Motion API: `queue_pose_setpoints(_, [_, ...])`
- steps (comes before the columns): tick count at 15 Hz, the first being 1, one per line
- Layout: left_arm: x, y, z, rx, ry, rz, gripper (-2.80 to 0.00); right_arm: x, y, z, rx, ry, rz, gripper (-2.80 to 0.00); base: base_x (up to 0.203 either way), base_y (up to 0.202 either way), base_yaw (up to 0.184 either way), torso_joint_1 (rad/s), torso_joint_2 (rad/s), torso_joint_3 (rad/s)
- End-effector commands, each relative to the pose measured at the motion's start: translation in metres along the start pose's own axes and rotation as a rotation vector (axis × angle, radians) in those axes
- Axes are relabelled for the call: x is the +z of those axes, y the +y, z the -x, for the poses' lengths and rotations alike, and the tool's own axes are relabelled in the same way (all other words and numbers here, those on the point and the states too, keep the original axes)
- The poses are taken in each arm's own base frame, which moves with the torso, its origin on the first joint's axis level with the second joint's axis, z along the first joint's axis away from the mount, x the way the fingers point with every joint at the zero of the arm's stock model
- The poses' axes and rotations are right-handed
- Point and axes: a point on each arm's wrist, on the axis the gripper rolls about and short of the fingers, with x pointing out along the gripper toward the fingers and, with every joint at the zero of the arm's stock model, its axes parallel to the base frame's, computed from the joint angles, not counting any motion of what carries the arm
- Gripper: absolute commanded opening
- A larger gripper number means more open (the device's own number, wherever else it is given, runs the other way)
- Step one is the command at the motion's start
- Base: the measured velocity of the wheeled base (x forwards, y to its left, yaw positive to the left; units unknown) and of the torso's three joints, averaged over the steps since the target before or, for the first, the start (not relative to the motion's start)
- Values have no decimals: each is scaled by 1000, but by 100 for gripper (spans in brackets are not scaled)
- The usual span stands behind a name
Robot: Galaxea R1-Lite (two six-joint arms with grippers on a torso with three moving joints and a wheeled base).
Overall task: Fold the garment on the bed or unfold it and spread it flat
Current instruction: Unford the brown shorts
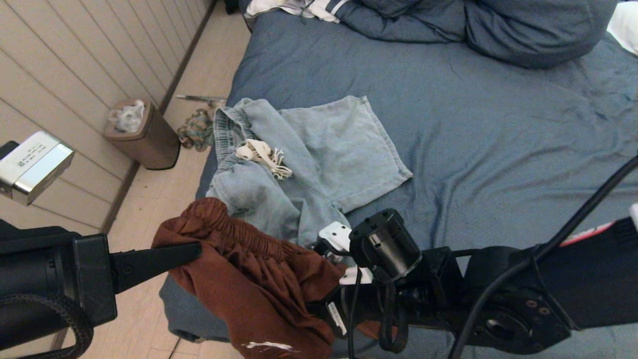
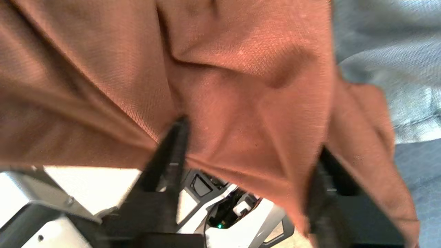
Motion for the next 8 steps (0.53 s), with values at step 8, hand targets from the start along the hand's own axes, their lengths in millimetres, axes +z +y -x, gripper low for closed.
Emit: queue_pose_setpoints(8, [27,-17,21,-66,-106,-12,-280,47,-10,32,-36,-228,-24,-280,0,0,0,0,0,0])
